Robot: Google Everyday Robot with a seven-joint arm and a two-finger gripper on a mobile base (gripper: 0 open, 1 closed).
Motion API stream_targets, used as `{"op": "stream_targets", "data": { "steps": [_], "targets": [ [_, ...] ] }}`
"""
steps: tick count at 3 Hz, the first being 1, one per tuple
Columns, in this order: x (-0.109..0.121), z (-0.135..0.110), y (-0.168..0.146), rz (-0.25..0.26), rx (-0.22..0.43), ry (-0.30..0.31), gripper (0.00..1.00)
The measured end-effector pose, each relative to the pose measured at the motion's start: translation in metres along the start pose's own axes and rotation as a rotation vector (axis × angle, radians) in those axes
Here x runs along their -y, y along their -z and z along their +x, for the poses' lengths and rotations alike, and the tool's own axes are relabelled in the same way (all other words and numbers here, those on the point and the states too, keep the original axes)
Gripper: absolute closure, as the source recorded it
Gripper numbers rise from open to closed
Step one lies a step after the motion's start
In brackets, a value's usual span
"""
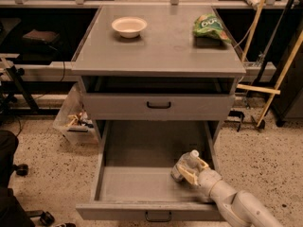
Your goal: Place blue plastic bottle into middle drawer
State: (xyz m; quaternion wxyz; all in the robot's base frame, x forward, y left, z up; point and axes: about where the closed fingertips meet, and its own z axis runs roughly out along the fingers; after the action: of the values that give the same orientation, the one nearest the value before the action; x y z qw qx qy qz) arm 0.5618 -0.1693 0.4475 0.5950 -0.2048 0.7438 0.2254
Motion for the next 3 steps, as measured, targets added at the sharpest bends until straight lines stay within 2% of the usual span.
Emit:
{"op": "stream_targets", "data": {
  "steps": [1, 2, 3],
  "targets": [
    [0.0, 0.0, 0.0, 0.0, 0.0, 0.0, 0.0],
    [0.0, 0.0, 0.0, 0.0, 0.0, 0.0, 0.0],
    [-0.012, -0.046, 0.013, 0.033, 0.012, 0.072, 0.0]
  ]
}}
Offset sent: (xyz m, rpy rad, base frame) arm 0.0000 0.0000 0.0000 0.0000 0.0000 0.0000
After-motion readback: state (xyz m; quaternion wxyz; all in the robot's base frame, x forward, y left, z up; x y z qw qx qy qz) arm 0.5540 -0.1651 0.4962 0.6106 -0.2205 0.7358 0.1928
